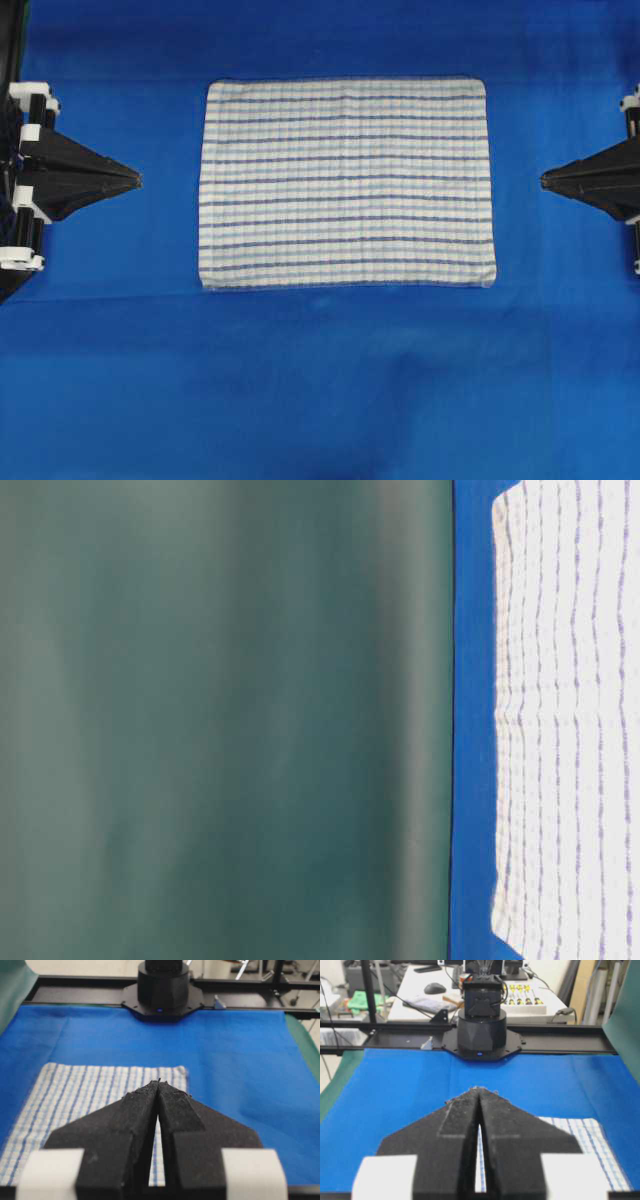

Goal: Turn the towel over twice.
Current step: 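Move both grippers to the towel's far corners and pinch them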

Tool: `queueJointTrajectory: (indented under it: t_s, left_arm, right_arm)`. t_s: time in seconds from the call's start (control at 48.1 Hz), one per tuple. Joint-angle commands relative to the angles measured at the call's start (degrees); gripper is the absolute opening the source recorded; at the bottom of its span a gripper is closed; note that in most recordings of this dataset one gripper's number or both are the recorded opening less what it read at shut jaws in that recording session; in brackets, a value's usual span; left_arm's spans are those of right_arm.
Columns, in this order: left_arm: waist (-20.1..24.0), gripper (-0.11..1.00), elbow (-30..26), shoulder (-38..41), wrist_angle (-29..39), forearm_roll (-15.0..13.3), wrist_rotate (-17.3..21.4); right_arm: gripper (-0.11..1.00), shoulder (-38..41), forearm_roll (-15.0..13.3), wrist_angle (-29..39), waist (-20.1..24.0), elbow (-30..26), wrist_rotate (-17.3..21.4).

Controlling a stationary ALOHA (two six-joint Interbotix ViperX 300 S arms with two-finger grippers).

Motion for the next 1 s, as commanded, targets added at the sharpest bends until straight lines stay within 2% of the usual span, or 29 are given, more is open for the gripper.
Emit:
queueJointTrajectory:
  t_s: [0.0,0.208,0.478,0.645,0.707,0.77,0.811,0.936,0.978]
  left_arm:
    - [0.4,0.0,-1.5,1.1,0.1,-0.5,0.9]
    - [3.7,0.0,-1.8,3.0,-0.2,-0.6,2.5]
    - [14.2,0.0,-1.9,10.5,-1.5,-0.6,2.5]
    - [18.5,0.03,-2.5,17.1,-3.0,-0.6,2.5]
    - [20.2,0.14,-2.7,20.0,-4.1,-0.6,2.5]
    - [21.8,0.31,-3.0,22.9,-5.6,-0.6,2.5]
    - [22.9,0.43,-3.2,25.1,-6.8,-0.6,2.5]
    - [25.9,0.8,-4.1,32.5,-10.3,-0.6,2.7]
    - [26.8,0.88,-4.7,34.6,-11.1,-0.6,2.7]
  right_arm:
    - [0.0,0.7,0.1,-0.2,-1.0,-1.9,-0.4]
    - [0.0,1.8,0.1,3.7,-6.4,-3.6,-0.1]
    - [0.0,7.4,1.1,6.7,-16.8,-3.0,0.5]
    - [0.0,14.2,2.3,7.0,-22.7,-2.9,0.5]
    - [0.01,17.1,2.3,7.0,-24.7,-3.3,0.5]
    - [0.01,20.4,2.3,6.8,-26.6,-3.5,0.5]
    - [0.06,22.7,2.3,6.6,-27.9,-3.6,0.5]
    - [0.43,29.5,2.2,5.4,-31.2,-4.4,0.4]
    - [0.54,32.3,2.1,5.0,-32.1,-4.9,0.4]
